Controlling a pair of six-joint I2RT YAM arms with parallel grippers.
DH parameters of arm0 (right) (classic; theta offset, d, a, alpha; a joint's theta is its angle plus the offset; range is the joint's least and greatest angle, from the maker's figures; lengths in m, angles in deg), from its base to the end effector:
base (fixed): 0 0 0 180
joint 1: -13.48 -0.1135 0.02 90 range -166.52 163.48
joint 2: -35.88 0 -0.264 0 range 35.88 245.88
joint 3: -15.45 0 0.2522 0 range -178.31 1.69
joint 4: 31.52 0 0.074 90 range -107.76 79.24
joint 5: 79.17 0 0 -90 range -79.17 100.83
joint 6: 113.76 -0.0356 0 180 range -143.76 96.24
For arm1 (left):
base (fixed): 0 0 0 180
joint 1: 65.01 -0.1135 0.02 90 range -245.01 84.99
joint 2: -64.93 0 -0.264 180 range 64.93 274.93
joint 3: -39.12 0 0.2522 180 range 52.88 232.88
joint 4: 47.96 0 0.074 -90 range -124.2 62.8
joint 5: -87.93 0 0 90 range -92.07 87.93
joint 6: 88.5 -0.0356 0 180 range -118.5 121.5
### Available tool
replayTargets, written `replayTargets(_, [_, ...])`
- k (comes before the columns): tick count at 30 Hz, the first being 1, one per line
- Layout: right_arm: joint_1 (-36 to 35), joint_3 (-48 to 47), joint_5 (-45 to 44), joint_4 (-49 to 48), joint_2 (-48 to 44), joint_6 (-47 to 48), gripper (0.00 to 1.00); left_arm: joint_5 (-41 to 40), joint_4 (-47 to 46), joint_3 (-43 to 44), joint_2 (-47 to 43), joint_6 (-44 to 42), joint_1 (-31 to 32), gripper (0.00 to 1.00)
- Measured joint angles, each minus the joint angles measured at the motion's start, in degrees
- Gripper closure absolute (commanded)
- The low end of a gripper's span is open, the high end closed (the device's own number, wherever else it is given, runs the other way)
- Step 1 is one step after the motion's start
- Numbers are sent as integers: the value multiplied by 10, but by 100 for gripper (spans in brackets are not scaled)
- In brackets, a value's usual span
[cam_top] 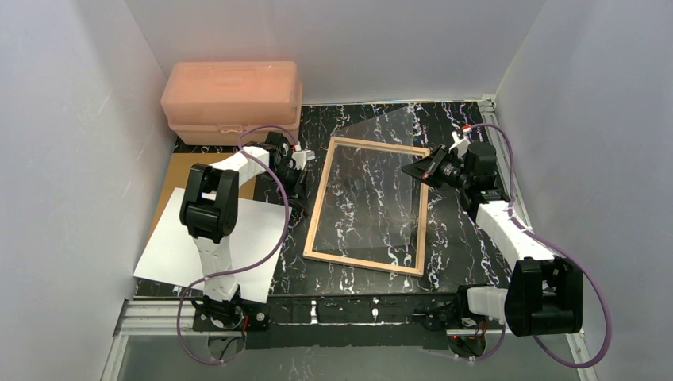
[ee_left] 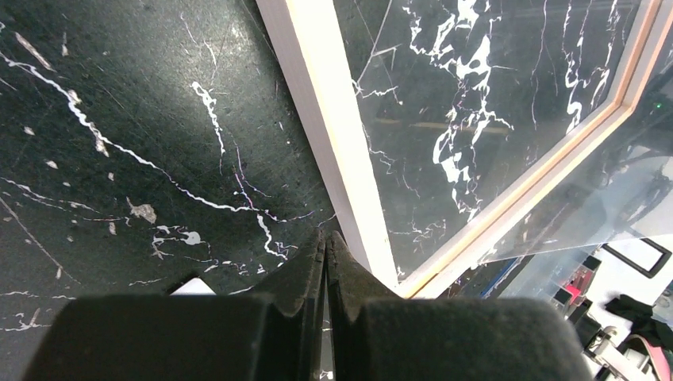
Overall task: Put the photo into the frame
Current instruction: Place the photo frame item in the photo frame.
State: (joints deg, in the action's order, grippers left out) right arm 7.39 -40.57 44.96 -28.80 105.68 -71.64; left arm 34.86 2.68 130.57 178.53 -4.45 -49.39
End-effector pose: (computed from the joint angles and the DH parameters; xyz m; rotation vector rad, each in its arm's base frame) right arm 0.2693 0.0488 0.2718 0.2758 1.9660 1.1850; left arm 0.3694 -0.1255 0.1625 0.6507 2.6738 -0.9495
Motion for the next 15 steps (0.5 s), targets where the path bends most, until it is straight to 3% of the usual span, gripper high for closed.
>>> replayTargets(15, [0, 9, -25, -11, -28, -96, 99, 7, 0, -30, 0, 0, 0, 100])
